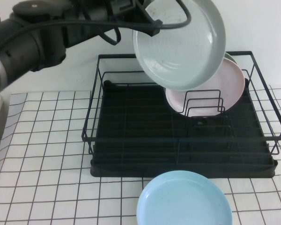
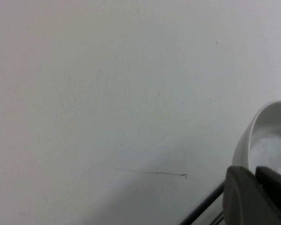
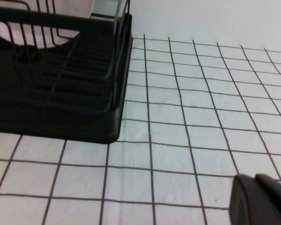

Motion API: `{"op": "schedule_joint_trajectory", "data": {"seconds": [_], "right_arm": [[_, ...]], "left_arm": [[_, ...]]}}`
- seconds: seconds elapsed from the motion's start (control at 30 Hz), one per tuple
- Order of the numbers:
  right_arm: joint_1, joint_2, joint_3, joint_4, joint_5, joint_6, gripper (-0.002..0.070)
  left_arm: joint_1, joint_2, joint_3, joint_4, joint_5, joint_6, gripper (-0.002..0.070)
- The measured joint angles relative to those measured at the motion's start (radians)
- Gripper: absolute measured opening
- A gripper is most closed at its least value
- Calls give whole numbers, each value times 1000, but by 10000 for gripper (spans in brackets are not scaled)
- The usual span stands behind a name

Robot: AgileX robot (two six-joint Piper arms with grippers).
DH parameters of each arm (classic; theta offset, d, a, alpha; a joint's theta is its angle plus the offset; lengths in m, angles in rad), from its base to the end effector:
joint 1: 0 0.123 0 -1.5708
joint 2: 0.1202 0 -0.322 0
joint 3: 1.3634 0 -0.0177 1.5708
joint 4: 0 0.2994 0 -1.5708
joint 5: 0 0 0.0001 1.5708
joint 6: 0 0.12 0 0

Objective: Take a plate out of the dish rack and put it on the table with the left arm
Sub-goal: Place the plate from the table

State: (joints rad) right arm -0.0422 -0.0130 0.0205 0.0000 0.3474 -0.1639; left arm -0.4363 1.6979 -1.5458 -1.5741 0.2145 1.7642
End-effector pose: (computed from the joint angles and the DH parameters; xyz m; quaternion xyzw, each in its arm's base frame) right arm 0.0925 -0.0039 0.1671 -0.0484 0.7937 -0.0624 0.6032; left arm 0.4385 -0.2327 0.4259 0.2931 0.6674 -0.1610 0.6654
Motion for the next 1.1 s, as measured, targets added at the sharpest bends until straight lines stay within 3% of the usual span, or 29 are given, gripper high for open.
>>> {"op": "schedule_joint_trajectory", "data": {"seconds": [0.37,0.5,0.8,1.1], "right_arm": [[0,0,0,0,0,0,-3],[0,0,0,0,0,0,-3],[0,0,0,0,0,0,-3],[0,0,0,0,0,0,-3]], "left_arm": [[0,-63,0,411,175,-544,4],[0,-75,0,477,266,-655,4],[0,-123,11,499,433,-709,4],[0,-268,259,414,394,-658,4]]}}
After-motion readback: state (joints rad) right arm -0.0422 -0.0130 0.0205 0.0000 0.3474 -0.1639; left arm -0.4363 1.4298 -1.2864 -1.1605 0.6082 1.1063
